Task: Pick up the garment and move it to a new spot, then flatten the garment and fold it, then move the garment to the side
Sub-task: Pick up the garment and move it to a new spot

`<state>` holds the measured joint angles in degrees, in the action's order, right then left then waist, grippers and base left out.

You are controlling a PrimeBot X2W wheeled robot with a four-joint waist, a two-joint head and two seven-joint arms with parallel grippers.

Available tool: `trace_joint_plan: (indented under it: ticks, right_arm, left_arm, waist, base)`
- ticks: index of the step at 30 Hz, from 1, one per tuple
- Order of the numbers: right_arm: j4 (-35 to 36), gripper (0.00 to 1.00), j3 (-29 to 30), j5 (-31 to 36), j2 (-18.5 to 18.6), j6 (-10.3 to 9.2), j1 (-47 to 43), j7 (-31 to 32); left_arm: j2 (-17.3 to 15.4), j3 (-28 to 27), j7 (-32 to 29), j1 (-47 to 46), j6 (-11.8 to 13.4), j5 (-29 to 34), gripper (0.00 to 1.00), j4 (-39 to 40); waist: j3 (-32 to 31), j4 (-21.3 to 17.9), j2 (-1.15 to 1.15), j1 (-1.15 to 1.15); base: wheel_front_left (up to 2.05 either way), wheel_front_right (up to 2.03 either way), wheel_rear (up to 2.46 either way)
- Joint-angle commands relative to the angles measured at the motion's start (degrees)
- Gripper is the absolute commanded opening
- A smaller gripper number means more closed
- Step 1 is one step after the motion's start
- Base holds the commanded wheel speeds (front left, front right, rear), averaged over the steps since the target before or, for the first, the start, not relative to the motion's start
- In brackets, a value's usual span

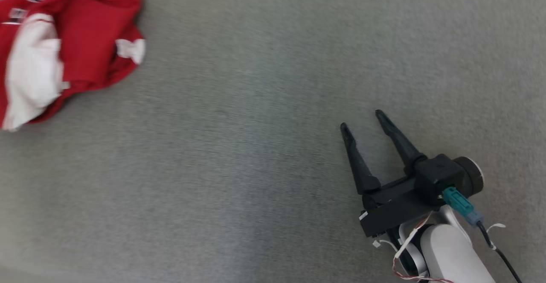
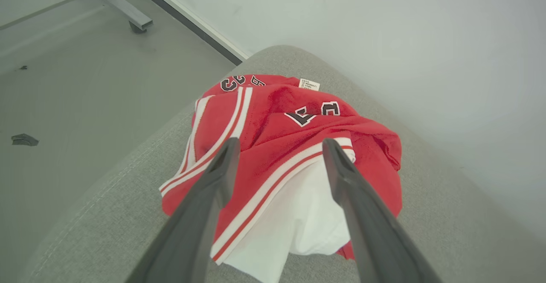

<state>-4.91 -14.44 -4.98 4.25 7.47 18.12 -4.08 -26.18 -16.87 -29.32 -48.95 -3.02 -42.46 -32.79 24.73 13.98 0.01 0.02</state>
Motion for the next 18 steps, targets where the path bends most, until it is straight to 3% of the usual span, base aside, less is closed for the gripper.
trace_joint_plan:
  ticks: [1, 12, 13, 14, 15, 18]
  right_arm:
    - [0.1, 1.00, 0.5, -0.1, -0.1, 0.05, 0.5, -0.6]
    - [-2.1, 1.00, 0.7, -0.9, -0.5, 0.02, 0.2, -1.8]
    - [-2.4, 1.00, 0.7, -1.1, -0.5, -0.03, 0.1, -2.0]
    - [-2.8, 1.00, 0.7, -1.2, -0.5, -0.03, 0.0, -2.1]
    - [-3.0, 1.00, 0.7, -1.3, -0.6, -0.04, -0.2, -2.2]
    - [-3.6, 1.00, 0.9, -1.6, -0.7, -0.03, -0.9, -2.6]
  left_arm:
    - [-1.1, 0.3, -0.5, -1.1, 0.0, 0.3, 1.00, -1.0]
    - [-3.4, 2.1, -0.9, -0.9, 0.4, 2.3, 1.00, -5.8]
    - [-3.8, 2.4, -0.6, -0.6, 0.4, 2.9, 0.73, -6.2]
    - [-3.8, 2.5, -0.1, -0.4, 0.5, 3.0, 0.07, -6.6]
    - [-3.7, 2.5, 0.1, -0.2, 0.6, 2.9, 0.00, -6.9]
    - [-4.5, 2.7, 1.2, 0.2, 0.4, 3.6, 0.00, -7.1]
  waist:
    - [8.7, -8.5, -0.01, -0.02]
    - [8.2, -10.3, -0.01, -0.02]
    - [8.0, -10.5, -0.01, -0.02]
    - [7.6, -10.6, -0.01, -0.02]
    - [7.2, -10.6, -0.01, -0.02]
    - [5.4, -10.6, -0.01, -0.02]
  base:
    - [0.00, 0.00, 0.00]
    - [0.00, 0.00, 0.00]
    - [0.00, 0.00, 0.00]
    - [0.00, 0.00, 0.00]
    - [0.00, 0.00, 0.00]
    - [0.00, 0.00, 0.00]
